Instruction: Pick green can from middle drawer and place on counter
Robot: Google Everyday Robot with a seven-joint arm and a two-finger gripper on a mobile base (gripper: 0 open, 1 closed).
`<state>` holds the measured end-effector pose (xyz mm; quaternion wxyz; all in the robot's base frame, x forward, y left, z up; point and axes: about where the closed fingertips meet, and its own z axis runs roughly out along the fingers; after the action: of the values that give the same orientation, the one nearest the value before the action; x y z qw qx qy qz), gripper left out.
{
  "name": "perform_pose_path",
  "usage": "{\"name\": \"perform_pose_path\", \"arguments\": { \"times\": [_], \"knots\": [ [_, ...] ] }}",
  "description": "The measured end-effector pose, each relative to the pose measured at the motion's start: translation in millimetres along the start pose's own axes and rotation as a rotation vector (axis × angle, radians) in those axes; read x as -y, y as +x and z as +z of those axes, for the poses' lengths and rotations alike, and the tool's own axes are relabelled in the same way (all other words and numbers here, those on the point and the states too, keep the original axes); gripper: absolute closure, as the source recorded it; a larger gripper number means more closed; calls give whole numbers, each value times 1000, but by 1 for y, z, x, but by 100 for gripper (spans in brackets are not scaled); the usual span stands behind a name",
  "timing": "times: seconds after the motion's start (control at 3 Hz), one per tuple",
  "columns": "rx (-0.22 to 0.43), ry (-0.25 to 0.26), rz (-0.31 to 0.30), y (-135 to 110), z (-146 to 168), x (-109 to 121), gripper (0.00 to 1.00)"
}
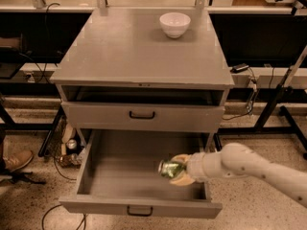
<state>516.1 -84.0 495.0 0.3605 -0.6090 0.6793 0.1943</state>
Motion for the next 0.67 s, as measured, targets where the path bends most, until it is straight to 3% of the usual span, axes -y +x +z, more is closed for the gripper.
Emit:
{"name": "perform_pose_path", "arguments": {
  "times": [0.33, 0.67],
  "knots": [
    [23, 39, -55, -16, -63, 13, 100],
    [-11, 71, -149, -48, -127, 44, 100]
  ]
}}
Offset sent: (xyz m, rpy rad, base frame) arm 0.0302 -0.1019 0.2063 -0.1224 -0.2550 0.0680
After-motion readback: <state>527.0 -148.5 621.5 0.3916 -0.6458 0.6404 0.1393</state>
